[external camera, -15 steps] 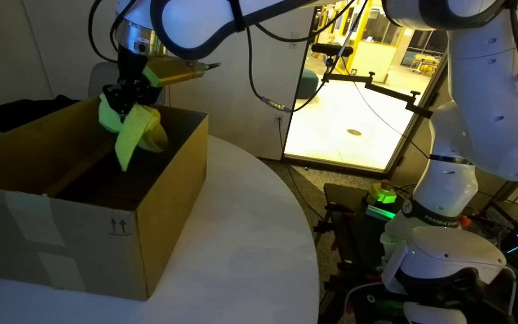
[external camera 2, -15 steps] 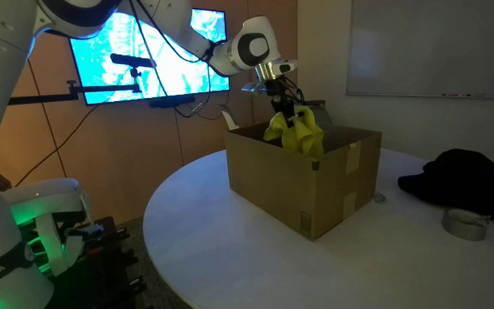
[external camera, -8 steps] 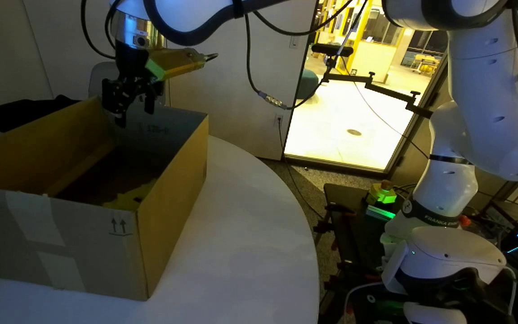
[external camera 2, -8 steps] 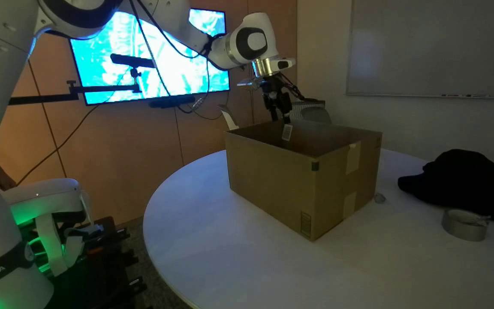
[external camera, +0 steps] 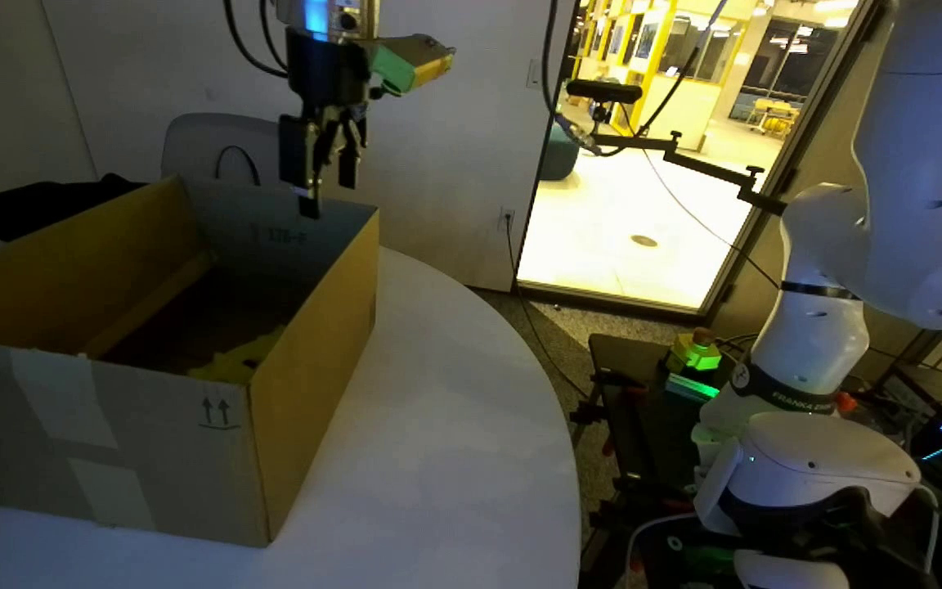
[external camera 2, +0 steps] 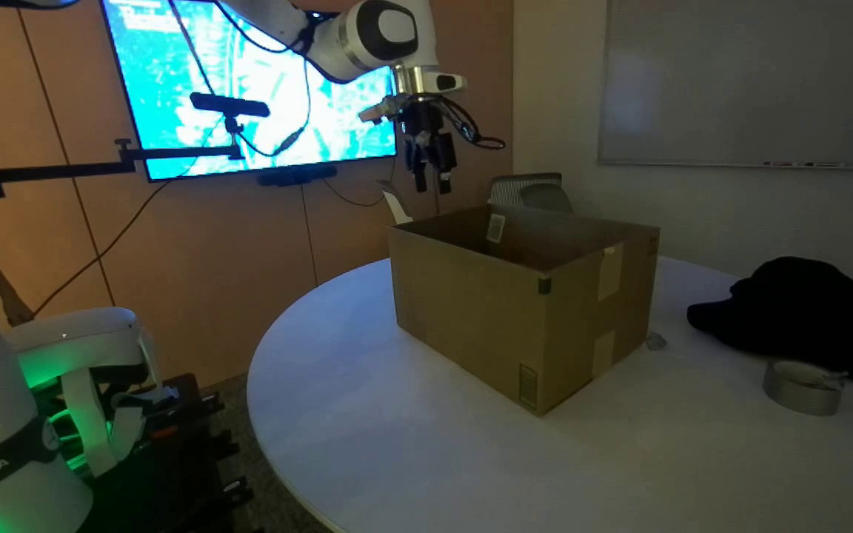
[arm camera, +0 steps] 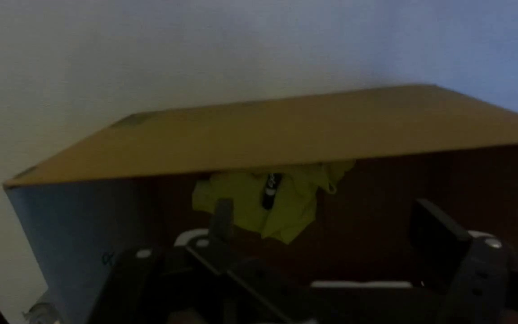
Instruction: Put the marker on the yellow crop, wrap the marker up with the yellow cloth and put them in the box
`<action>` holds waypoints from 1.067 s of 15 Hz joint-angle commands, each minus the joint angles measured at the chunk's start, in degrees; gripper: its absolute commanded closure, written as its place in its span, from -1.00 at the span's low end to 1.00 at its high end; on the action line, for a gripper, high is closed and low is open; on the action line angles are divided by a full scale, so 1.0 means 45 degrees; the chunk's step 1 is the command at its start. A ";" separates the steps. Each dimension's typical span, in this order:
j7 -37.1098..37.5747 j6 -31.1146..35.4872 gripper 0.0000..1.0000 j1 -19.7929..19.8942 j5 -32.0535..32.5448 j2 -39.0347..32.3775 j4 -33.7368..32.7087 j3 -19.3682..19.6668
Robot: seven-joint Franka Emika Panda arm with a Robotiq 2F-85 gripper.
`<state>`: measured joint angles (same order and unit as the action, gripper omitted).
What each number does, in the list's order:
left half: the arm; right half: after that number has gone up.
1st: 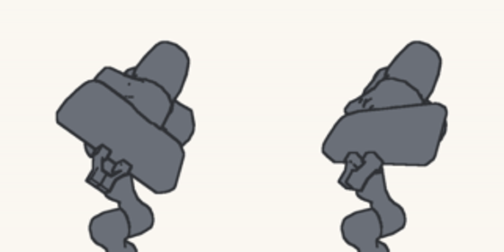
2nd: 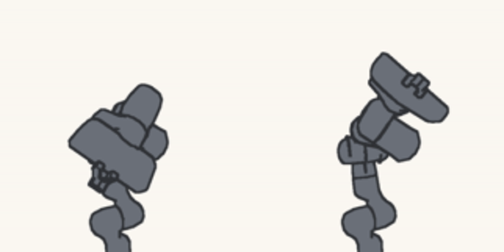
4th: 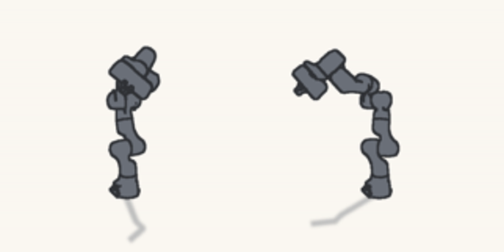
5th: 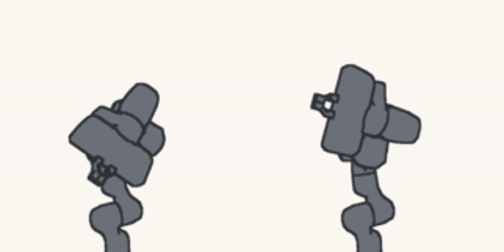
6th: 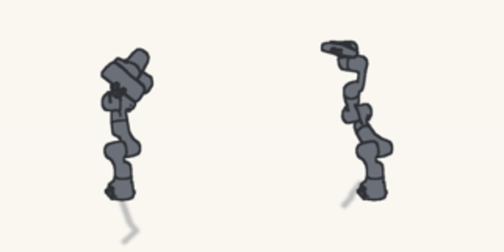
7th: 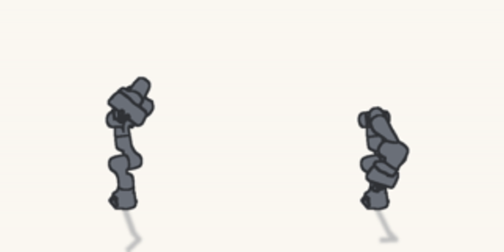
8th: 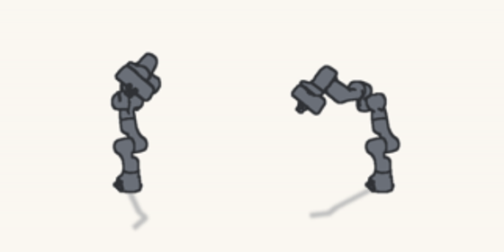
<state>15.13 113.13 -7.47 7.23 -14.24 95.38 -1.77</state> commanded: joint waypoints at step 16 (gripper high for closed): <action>-0.0999 0.3146 -1.00 0.0627 -0.1281 1.0831 1.3245 0.0070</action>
<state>14.80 116.60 -6.47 2.90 32.41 147.80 -2.25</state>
